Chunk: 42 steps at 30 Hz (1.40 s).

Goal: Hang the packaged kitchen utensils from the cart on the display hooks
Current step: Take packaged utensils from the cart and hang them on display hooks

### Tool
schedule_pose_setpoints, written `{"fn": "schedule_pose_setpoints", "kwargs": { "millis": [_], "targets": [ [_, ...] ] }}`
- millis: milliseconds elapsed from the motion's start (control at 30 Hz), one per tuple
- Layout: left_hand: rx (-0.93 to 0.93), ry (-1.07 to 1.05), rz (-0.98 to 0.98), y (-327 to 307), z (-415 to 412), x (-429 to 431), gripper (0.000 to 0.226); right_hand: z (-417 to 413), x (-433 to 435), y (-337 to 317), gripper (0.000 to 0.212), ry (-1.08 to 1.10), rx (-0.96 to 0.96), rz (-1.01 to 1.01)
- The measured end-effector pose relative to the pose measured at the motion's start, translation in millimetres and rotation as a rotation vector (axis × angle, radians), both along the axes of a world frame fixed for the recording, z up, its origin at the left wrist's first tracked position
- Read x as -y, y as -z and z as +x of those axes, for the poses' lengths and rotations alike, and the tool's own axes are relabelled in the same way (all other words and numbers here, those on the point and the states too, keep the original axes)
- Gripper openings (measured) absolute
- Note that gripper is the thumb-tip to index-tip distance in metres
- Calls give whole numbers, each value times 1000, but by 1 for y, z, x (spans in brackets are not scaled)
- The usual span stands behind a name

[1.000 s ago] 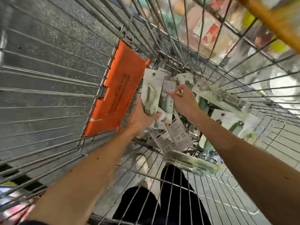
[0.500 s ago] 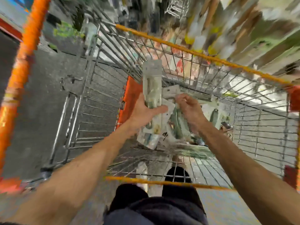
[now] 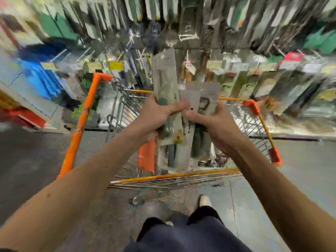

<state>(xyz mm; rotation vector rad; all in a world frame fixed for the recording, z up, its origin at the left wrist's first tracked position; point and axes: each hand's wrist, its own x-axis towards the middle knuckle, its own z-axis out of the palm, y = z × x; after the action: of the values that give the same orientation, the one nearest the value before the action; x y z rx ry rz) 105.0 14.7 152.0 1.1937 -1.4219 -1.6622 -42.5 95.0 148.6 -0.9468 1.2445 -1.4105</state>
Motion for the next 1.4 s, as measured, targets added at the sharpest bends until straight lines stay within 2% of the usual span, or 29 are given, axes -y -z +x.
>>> {"fn": "schedule_pose_setpoints", "kwargs": {
  "millis": [167, 333, 467, 667, 767, 867, 933, 1067, 1233, 1333, 1400],
  "targets": [
    [-46, 174, -80, -46, -41, -38, 69, -46, -47, -38, 20, 101, 22, -64],
    [-48, 364, -140, -84, -111, -68, 63, -122, -90, -58, 14, 261, 22, -110],
    [-40, 445, -184, -95, -192, -95, 71, -197, -128, -70, 14, 398, -35, -139],
    [-5, 474, -350, -110, -326, -135, 62, -327, -177, -98, 17, 521, -130, -173],
    [101, 413, -544, -118, -381, -147, 54, -385, -192, -119, 16, 592, -199, -183],
    [139, 384, -655, -127, -426, -157, 33, -435, -201, -136, 14, 633, -242, -181],
    [112, 371, -671, -132, -455, -160, 19, -464, -203, -144, 11, 666, -247, -203],
    [64, 402, -648, -138, -507, -149, 28, -515, -197, -152, 13, 683, -263, -241],
    [-10, 505, -565, -149, -592, -120, 23, -593, -184, -157, 16, 714, -300, -275],
    [-65, 553, -596, -154, -655, -99, 13, -648, -174, -163, 15, 753, -332, -296],
    [-99, 584, -629, -157, -700, -85, 19, -687, -166, -170, 16, 785, -360, -287]
  ]
}}
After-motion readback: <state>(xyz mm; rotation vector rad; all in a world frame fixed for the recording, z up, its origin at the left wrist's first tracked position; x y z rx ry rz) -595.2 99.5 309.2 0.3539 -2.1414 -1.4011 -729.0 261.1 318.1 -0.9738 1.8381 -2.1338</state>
